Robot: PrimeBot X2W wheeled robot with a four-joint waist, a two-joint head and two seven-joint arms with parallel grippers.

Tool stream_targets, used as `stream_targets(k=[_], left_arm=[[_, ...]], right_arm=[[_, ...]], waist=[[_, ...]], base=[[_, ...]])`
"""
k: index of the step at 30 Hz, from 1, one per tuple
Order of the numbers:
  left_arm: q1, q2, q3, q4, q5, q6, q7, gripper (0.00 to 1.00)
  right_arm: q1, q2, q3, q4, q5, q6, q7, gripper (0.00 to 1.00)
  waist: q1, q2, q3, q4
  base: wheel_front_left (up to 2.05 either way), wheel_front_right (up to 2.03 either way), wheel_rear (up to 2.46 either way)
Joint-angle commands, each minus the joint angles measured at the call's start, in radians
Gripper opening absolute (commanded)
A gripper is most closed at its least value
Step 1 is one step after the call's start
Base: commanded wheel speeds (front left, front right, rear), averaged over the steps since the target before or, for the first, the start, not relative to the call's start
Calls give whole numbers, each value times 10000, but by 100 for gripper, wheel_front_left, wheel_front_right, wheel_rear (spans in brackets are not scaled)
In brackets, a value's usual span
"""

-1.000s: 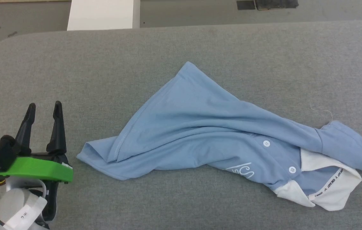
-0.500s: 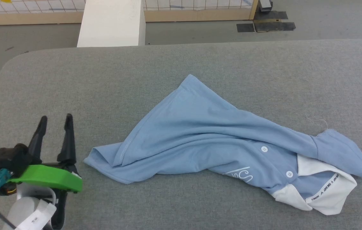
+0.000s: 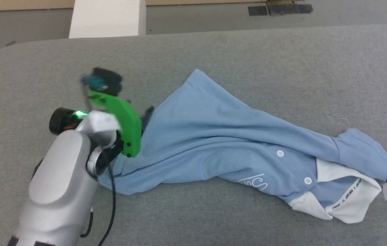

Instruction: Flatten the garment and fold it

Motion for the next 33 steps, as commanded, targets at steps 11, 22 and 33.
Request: stream_targets(k=[11,22,33], left_arm=[[-629,964,-1813,555,340,-87,4837,100],[-587,873,-1555,198,-304,-46,3693,0],[-3253,1254,-464,772,875,367,186,0]], right_arm=[[-156,-1,124,104,98,-13,-369,100],[-362,-1,243,185,98,-13,-531,100],[-623,-1,1020,655,404,-13,-952,100]], waist=[[1,48,789,-667],[1,48,1004,-680],[1,48,1502,-1785]], base=[[0,0,0],[0,0,0],[0,0,0]])
